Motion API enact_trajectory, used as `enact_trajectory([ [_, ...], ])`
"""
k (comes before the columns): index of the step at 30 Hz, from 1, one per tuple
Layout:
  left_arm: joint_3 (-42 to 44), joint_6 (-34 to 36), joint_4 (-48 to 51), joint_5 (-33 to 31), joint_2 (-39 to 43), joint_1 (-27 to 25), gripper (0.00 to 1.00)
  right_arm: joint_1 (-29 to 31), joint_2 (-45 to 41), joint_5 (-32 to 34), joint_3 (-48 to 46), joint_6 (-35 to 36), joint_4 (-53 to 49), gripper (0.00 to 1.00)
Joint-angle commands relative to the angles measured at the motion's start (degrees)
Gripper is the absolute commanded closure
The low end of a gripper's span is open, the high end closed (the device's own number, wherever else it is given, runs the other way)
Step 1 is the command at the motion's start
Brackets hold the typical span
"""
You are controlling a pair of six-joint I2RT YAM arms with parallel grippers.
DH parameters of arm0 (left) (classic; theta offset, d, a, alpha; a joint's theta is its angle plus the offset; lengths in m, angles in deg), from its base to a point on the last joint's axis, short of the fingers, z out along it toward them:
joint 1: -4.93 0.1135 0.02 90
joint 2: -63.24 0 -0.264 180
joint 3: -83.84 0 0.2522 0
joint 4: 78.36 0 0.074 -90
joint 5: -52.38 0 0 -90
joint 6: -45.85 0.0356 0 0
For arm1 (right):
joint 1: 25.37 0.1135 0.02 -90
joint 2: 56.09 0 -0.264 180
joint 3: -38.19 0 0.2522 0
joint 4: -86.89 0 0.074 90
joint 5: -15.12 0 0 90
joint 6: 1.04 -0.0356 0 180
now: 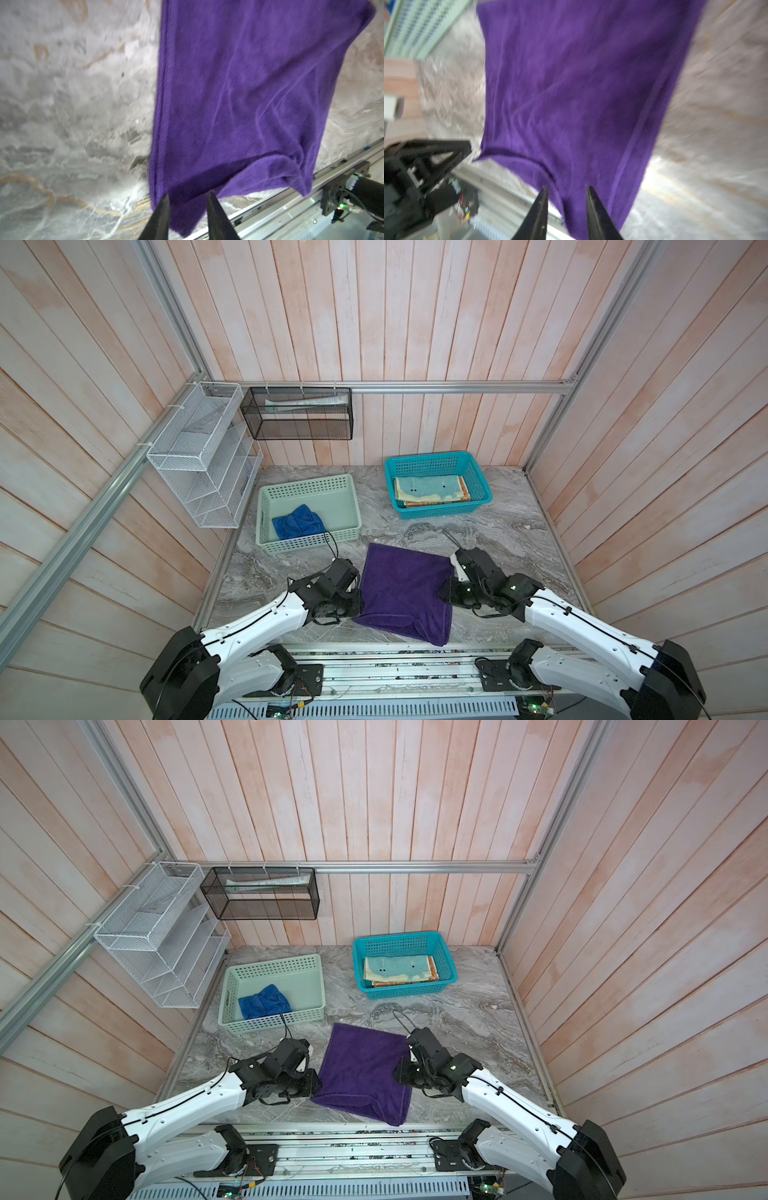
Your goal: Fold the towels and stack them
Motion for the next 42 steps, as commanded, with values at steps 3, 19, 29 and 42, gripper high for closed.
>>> enact_trajectory([
  [3, -11.3, 7.7, -7.5, -0.5, -12.6, 6.8, 0.65, -10.9, 2.9, 2.4, 0.1, 7.1, 9.3, 0.66],
  [19, -34.4, 14.0, -8.3, -6.0, -41.1, 12.0, 0.51, -17.2, 25.0, -3.4, 7.4, 13.8, 14.4, 0.6],
  [29, -34.0, 15.5, -10.8, -1.6, -43.3, 12.7, 0.58, -17.8, 30.1, -6.2, 7.4, 14.8, 17.3, 0.63],
  [42, -28.8, 18.9, -20.7, 4.1, -35.4, 14.9, 1.0, -19.1, 31.5, -4.5, 10.2, 20.8, 20.2, 0.96],
])
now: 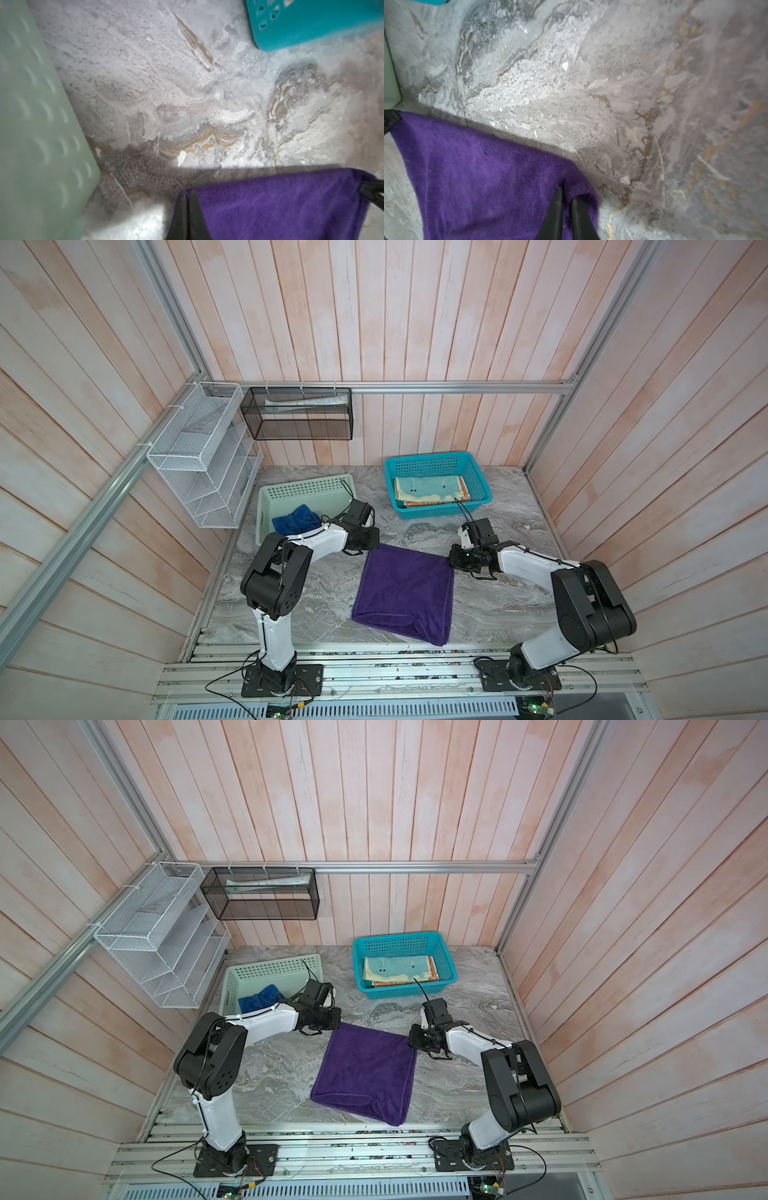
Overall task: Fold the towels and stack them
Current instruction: 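Grasp the far corners of the purple towel with both grippers and lift, then fold the lifted purple towel toward the robot with both grippers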
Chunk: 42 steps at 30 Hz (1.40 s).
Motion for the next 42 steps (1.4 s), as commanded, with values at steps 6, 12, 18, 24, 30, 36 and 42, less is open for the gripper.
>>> enact_trajectory([
  [6, 4.4, 4.2, -7.7, 4.5, 13.7, 1.7, 1.0, -1.0, -10.2, 0.4, 2.6, 5.9, 0.6, 1.0],
  [12, 6.1, 5.0, -6.1, 5.8, 26.8, 1.7, 1.0, -0.8, -27.0, 1.4, 2.8, 5.2, -4.0, 1.0],
  [18, 5.5, 4.6, -0.2, 6.1, 40.5, 0.4, 1.0, 0.1, -40.1, 1.4, 7.5, 4.4, -13.6, 1.0],
  [24, 0.6, 3.9, 9.0, 1.5, 48.4, -6.5, 1.0, 0.7, -45.5, -0.2, 15.8, 4.8, -24.7, 1.0],
  [30, -1.4, -0.8, 14.9, -2.2, 52.2, -12.8, 1.0, 0.9, -46.8, -1.7, 24.8, 4.3, -35.4, 1.0],
  [36, 0.8, -5.6, 20.2, -2.5, 50.0, -13.0, 1.0, 0.8, -47.5, 1.4, 19.8, 1.5, -39.3, 1.0],
  [42, 8.1, -6.4, 15.4, 6.8, 37.4, -4.6, 1.0, 0.3, -40.8, 1.8, 1.8, -1.4, -25.5, 1.0],
])
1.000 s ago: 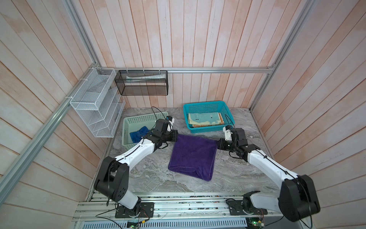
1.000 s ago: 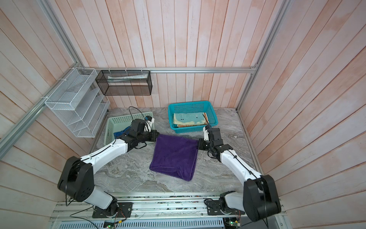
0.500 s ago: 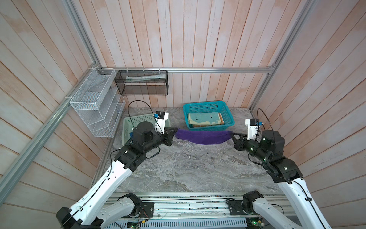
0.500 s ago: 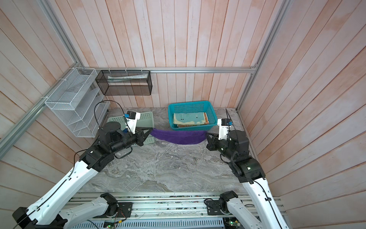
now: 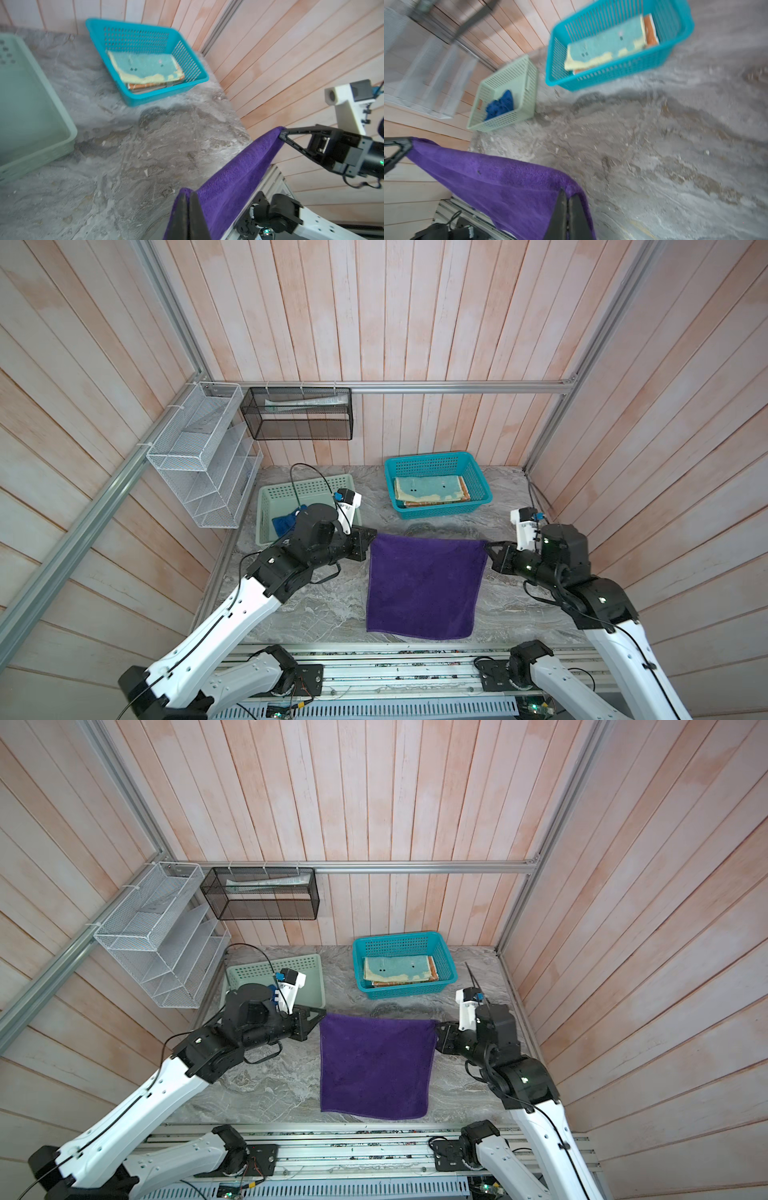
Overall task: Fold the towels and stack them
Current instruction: 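Fold the lifted purple towel toward the robot with both grippers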
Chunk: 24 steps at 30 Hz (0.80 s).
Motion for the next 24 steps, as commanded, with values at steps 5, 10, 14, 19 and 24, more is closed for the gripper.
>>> enact_trajectory([
  [5, 7.7, 0.5, -13.2, 9.3, -18.3, 10.2, 1.0, -2.4, 18.1, -2.2, -13.3, -0.9, 23.3, 1.0],
  [10, 4.9, 3.3, -19.6, 11.9, -27.7, 13.6, 1.0, -4.4, 29.6, -3.0, -8.6, 4.3, 26.8, 1.0],
  [14, 3.1, 4.5, -21.6, 13.1, -30.9, 14.8, 1.0, -5.2, 32.6, -3.6, -6.0, 6.7, 28.3, 1.0],
  [19, 3.3, 4.8, -22.4, 13.7, -29.9, 15.6, 1.0, -5.7, 31.8, -4.0, -5.5, 7.6, 27.9, 1.0],
  [24, 7.4, 4.0, -23.3, 15.0, -26.8, 15.5, 1.0, -5.7, 29.2, -6.1, -9.1, 7.7, 27.0, 1.0],
])
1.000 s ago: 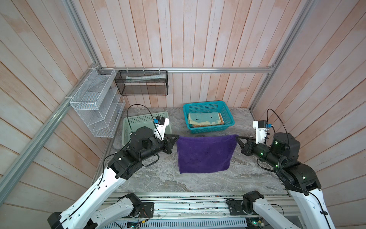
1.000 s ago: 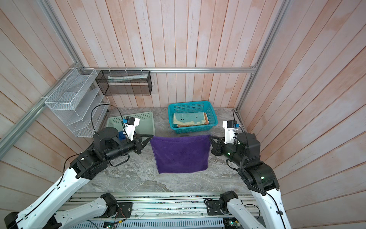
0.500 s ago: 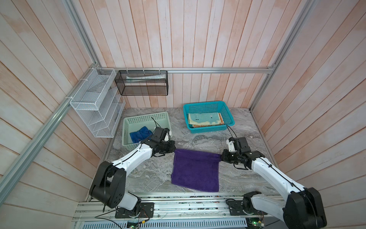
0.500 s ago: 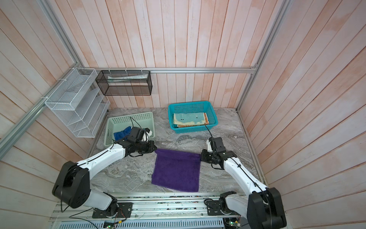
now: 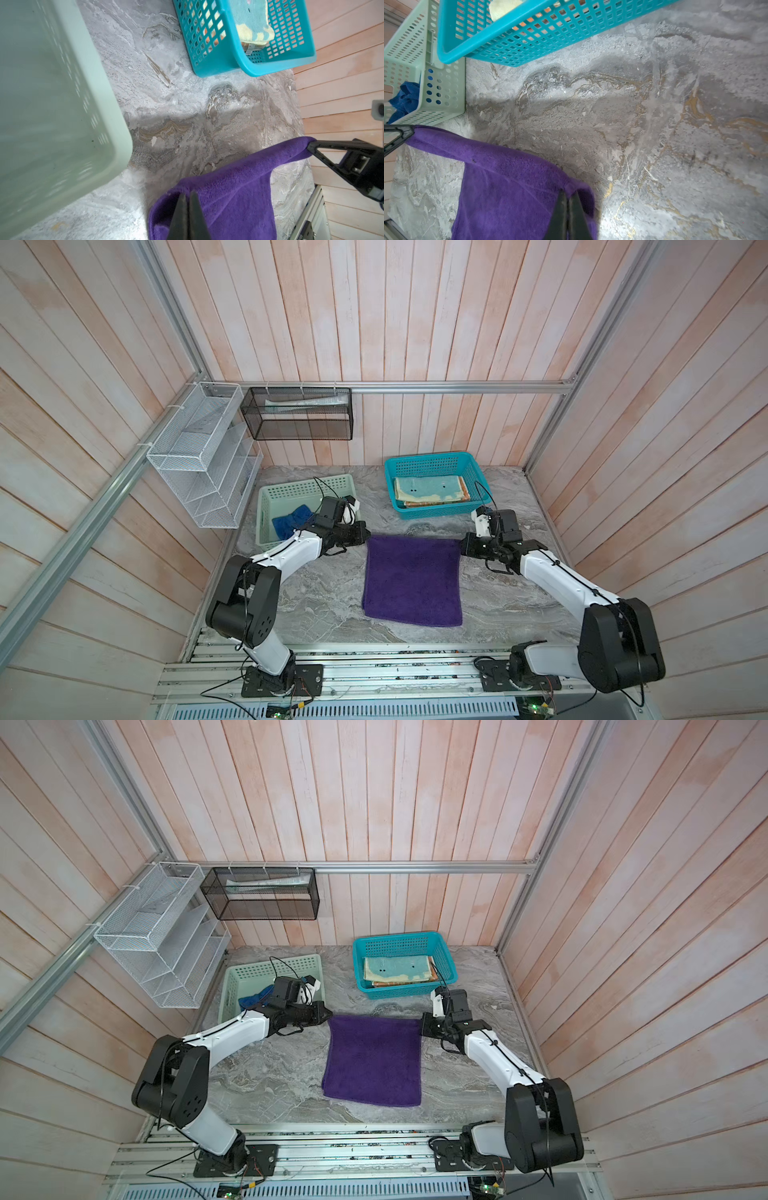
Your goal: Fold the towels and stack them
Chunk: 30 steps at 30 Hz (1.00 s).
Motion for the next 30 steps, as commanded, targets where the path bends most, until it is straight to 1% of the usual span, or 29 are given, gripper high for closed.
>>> enact_trajectory([
  [1, 3.6, 0.1, -2.5, 1.9, 3.8, 0.3, 1.0, -0.4, -2.5, -2.3, -3.4, 1.1, -0.4, 1.0],
  [4, 8.3, -1.6, -4.4, 3.3, 6.8, 0.0, 1.0, -0.4, -4.3, -3.8, -7.2, -0.2, -0.5, 1.0],
  [7, 12.7, -2.8, -5.0, 3.2, 10.2, -1.4, 1.0, -0.4, -6.5, -4.9, -9.9, -2.2, -2.0, 1.0],
  [10, 17.3, -4.7, -5.1, 2.3, 14.2, -3.6, 1.0, -0.3, -9.7, -3.2, -11.7, -5.6, -5.0, 1.0],
  [13, 22.1, -7.1, -6.2, 0.3, 18.3, -6.4, 1.0, -0.3, -13.9, -2.9, -14.0, -8.6, -5.6, 1.0],
  [16, 25.9, -9.8, -8.0, 0.5, 20.5, -7.9, 1.0, -0.3, -17.3, -2.8, -16.0, -10.6, -6.3, 1.0],
  [21, 27.9, -10.2, -6.7, -0.2, 23.4, -8.3, 1.0, -0.3, -21.9, -2.9, -16.3, -12.4, -10.1, 1.0],
  [23, 27.8, -9.6, -5.1, -0.8, 24.5, -8.3, 1.0, 0.4, -24.1, -3.9, -17.7, -14.7, -10.4, 1.0],
  [25, 27.7, -9.2, -4.0, -1.4, 25.3, -8.3, 1.0, 2.1, -26.3, -4.0, -19.4, -17.4, -9.9, 1.0],
  [30, 28.2, -9.6, -2.9, -0.4, 26.5, -8.3, 1.0, 7.5, -29.7, -1.6, -22.0, -22.3, -11.4, 1.0],
])
